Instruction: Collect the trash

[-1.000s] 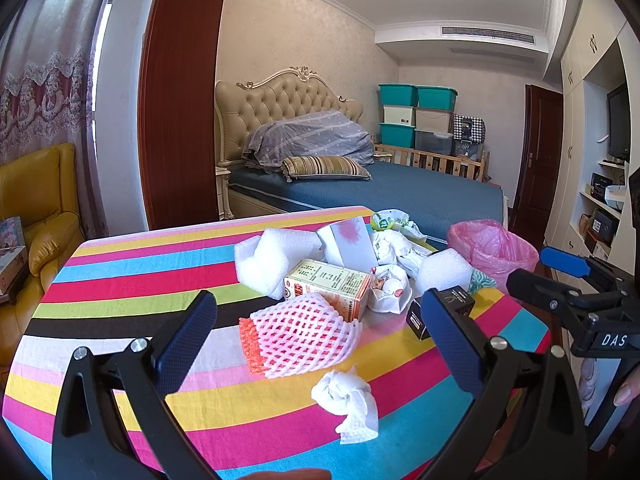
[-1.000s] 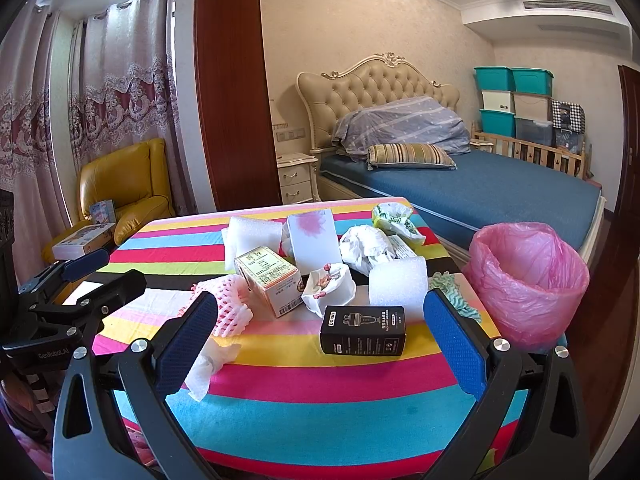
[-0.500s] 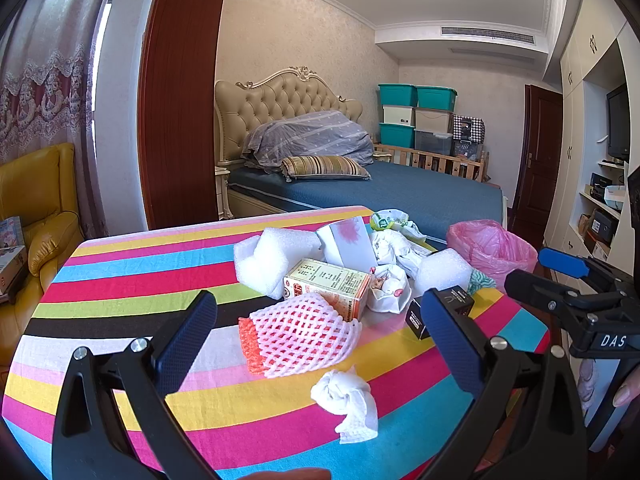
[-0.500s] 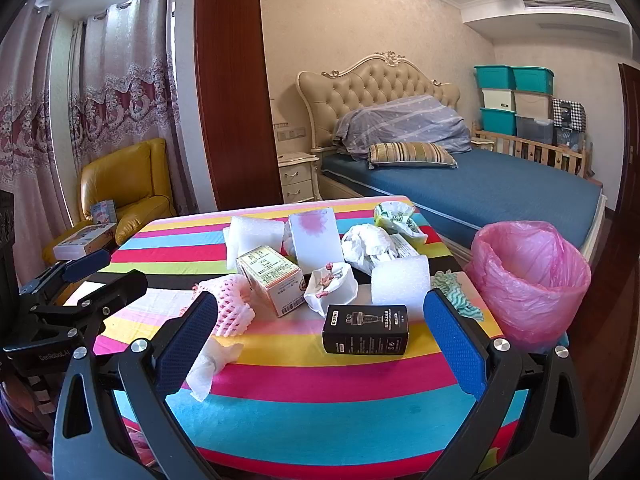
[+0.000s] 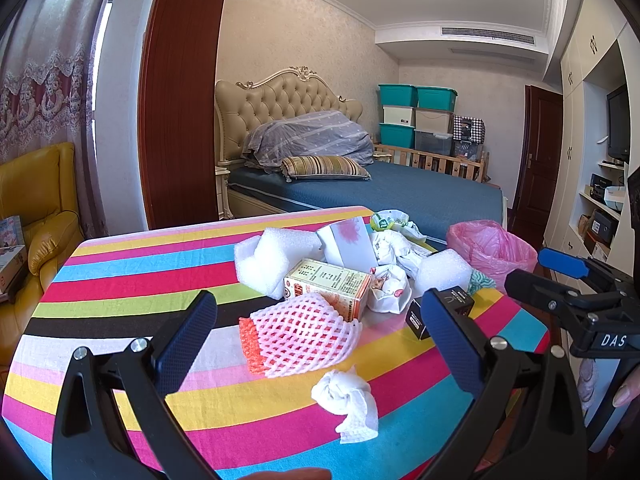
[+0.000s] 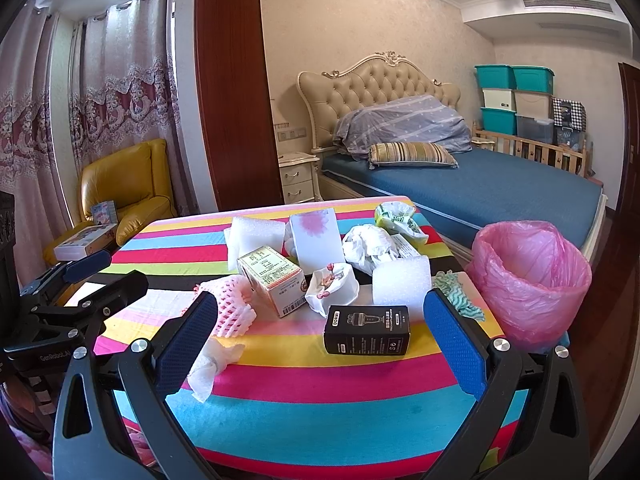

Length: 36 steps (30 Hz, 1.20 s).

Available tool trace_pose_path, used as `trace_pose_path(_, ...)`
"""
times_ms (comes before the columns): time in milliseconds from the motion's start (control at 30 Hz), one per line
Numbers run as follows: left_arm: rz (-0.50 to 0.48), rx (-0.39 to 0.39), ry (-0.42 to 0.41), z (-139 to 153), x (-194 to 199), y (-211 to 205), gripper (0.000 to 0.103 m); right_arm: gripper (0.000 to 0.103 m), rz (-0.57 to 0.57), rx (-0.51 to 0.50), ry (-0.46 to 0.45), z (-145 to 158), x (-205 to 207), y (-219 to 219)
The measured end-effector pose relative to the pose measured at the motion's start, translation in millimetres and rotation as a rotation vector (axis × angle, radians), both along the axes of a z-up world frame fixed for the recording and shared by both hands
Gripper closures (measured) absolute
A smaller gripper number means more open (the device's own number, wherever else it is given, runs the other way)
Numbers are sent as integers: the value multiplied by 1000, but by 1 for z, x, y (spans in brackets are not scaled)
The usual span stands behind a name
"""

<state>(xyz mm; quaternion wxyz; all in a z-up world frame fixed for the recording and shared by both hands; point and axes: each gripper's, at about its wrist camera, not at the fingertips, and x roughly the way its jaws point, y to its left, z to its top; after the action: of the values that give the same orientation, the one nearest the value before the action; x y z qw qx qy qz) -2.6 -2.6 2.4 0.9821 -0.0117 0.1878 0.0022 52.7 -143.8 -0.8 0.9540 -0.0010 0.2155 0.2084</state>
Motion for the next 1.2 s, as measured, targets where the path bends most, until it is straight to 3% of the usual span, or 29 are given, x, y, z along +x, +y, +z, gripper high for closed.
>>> trace_pose_path(1200, 3, -8, -1, -1, -1, 0, 4, 7, -17, -5, -3, 1, -1, -1)
